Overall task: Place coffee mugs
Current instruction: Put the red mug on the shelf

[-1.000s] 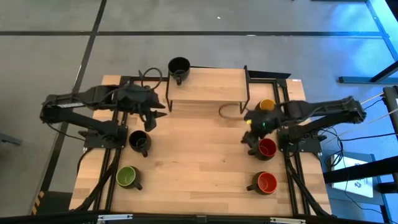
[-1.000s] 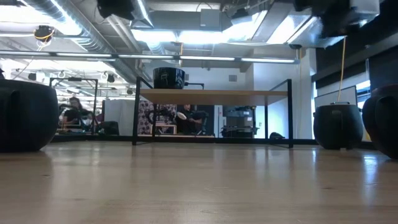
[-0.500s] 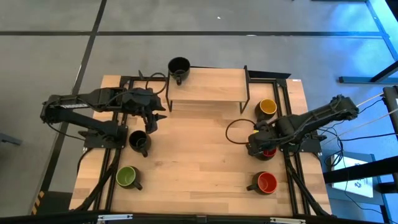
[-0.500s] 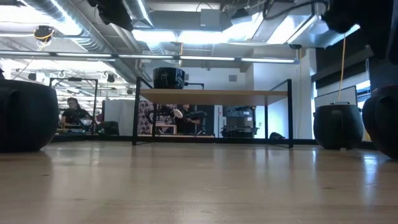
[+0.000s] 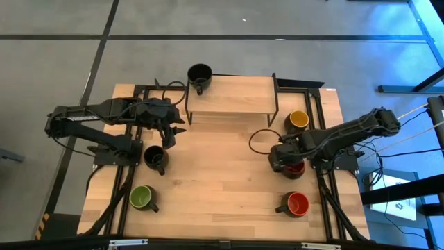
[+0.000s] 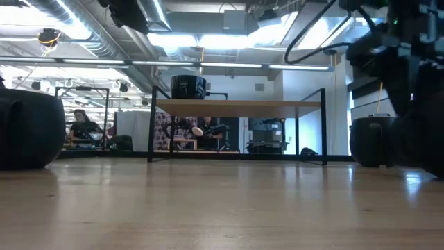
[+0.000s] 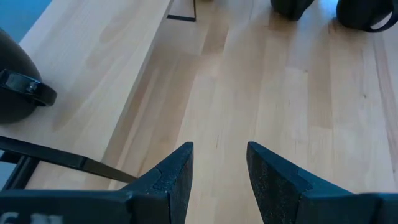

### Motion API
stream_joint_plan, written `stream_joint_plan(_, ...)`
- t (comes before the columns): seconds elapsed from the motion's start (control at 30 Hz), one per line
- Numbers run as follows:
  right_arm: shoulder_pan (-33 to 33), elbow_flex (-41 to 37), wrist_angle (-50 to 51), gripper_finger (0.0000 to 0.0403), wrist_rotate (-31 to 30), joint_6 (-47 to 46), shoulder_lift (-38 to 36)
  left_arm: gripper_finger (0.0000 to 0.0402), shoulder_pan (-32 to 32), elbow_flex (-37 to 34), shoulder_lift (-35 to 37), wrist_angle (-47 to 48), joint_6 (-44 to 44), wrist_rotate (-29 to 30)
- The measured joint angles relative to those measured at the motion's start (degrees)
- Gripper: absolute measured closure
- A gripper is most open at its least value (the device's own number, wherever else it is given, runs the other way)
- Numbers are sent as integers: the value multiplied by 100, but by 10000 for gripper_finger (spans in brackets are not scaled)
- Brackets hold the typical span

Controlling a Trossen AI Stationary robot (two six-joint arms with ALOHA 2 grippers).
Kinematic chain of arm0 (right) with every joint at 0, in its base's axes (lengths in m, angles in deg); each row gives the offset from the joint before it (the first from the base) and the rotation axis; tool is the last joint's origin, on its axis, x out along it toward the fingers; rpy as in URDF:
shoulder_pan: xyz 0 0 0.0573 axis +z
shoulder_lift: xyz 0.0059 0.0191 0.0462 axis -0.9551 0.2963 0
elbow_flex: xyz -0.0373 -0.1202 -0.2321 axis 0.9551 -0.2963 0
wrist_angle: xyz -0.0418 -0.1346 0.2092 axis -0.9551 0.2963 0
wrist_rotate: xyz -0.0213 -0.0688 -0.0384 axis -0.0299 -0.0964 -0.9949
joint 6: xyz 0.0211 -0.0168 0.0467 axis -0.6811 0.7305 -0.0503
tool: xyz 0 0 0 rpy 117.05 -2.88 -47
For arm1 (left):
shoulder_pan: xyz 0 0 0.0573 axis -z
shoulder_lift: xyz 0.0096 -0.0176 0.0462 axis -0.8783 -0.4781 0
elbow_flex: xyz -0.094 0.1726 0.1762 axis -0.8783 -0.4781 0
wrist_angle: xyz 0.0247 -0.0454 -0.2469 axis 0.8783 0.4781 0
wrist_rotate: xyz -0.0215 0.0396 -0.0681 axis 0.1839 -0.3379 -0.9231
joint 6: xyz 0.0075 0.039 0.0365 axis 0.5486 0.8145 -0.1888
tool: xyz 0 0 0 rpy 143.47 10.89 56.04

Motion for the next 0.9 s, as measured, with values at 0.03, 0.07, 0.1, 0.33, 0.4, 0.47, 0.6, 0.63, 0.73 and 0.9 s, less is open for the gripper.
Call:
stream_joint_plan(0.03, -7, -43, 33, 231, -37, 19, 20, 257, 0, 0, 0, 0, 0, 0)
stream_joint_plan(0.07, -7, -55, 60, 241, -70, 60, 33, 257, 0, 0, 0, -1, -1, 0)
stream_joint_plan(0.1, -5, -51, 25, 254, -77, 95, 25, 257, 0, 0, 0, 0, -2, 2)
stream_joint_plan(0.33, 15, -40, 117, 368, -49, 384, 20, 257, 0, 0, 0, 0, -2, 2)
stream_joint_plan(0.4, 14, -44, 88, 391, -113, 648, 25, 257, 0, 0, 0, 0, -2, 2)
stream_joint_plan(0.47, 6, -43, -6, 392, -165, 828, 22, 257, 0, 0, 0, 0, -2, 4)
stream_joint_plan(0.6, 14, -40, -584, 391, -15, 1415, 22, 257, 0, 1, 0, 0, -2, 2)
stream_joint_plan(0.63, 21, -40, -837, 395, -2, 1633, 22, 257, 0, 1, 0, 2, -4, 2)
stream_joint_plan(0.73, 13, -37, -1833, 395, 27, 2554, 22, 257, 0, 1, 0, 2, -23, 2)
stream_joint_plan(0.9, 10, -28, -2765, 398, -5, 3746, 117, 257, 0, 2, 0, 2, -26, 2)
